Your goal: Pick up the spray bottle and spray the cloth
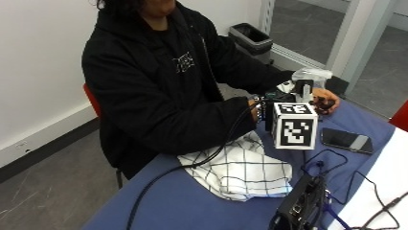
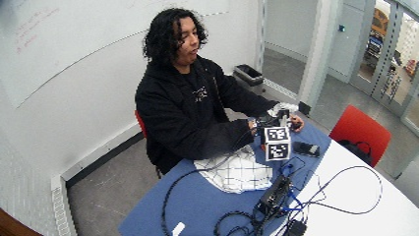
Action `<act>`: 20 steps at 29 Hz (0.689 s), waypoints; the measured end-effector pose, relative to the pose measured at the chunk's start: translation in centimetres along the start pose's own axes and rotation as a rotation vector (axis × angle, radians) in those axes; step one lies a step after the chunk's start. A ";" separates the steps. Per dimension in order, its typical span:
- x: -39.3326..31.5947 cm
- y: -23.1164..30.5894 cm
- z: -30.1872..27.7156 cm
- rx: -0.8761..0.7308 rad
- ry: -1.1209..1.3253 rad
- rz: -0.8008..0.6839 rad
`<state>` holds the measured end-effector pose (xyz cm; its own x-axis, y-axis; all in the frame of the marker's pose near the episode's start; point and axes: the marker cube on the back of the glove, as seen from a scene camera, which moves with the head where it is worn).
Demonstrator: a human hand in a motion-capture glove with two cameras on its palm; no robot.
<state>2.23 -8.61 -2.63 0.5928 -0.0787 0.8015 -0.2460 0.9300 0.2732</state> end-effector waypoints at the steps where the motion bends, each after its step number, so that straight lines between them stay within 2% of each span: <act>1: 0.3 1.1 -0.4 -0.012 0.048 0.017; 5: 0.0 2.1 -3.5 0.006 0.193 0.038; 11: 0.6 9.7 -5.8 -0.152 0.419 0.085; 17: -1.1 14.5 -8.3 -0.284 0.519 0.013; 20: -2.4 16.6 -10.1 -0.283 0.651 -0.053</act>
<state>4.50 10.60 -5.37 0.9578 0.0217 0.2866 -0.0475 0.9954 0.0833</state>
